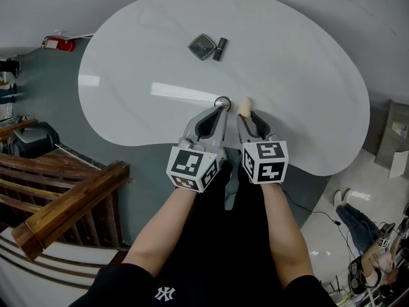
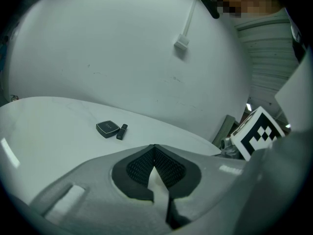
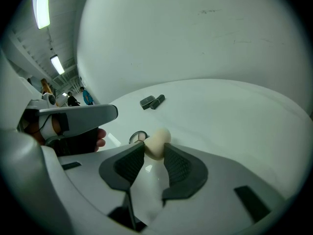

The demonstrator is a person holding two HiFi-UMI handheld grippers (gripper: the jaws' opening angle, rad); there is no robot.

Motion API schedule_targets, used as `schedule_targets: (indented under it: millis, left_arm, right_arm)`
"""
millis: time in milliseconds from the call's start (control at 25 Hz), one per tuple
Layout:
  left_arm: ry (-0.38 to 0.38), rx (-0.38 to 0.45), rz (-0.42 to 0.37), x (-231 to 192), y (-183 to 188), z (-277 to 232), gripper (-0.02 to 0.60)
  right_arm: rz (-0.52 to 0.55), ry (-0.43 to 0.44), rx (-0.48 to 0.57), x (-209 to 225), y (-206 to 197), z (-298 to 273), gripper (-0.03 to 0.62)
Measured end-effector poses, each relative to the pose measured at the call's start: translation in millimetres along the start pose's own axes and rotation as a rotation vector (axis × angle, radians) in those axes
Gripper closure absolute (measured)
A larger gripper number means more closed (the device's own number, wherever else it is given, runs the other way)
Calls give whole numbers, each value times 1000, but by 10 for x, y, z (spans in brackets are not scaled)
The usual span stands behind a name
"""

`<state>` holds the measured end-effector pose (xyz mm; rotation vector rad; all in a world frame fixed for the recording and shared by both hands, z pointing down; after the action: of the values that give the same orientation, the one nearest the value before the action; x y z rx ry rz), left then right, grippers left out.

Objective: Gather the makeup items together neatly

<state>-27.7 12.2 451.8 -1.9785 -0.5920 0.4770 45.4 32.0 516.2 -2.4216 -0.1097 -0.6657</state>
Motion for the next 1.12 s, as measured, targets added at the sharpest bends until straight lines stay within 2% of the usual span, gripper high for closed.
schedule_targets:
  millis: [560,1120]
  left_arm:
    - [-5,-2,8,-207,-156,145,574]
    - [-21,1,14,-184,-164,197,574]
  right_arm:
    - [101,-37,-28,-117,-143,-231,444]
    - [104,-52,-22,-182,-108,-121,401]
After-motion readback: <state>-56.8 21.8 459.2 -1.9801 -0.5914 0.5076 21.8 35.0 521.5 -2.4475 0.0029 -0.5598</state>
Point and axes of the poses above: the fingertips, and each gripper's own axes: z backward along the fingers, x to its right, y out of its top, the point moved 2 cm from there along z, backward along the fingers, and after that the axes turned 14 degrees about -z, right-handed, at the moved point
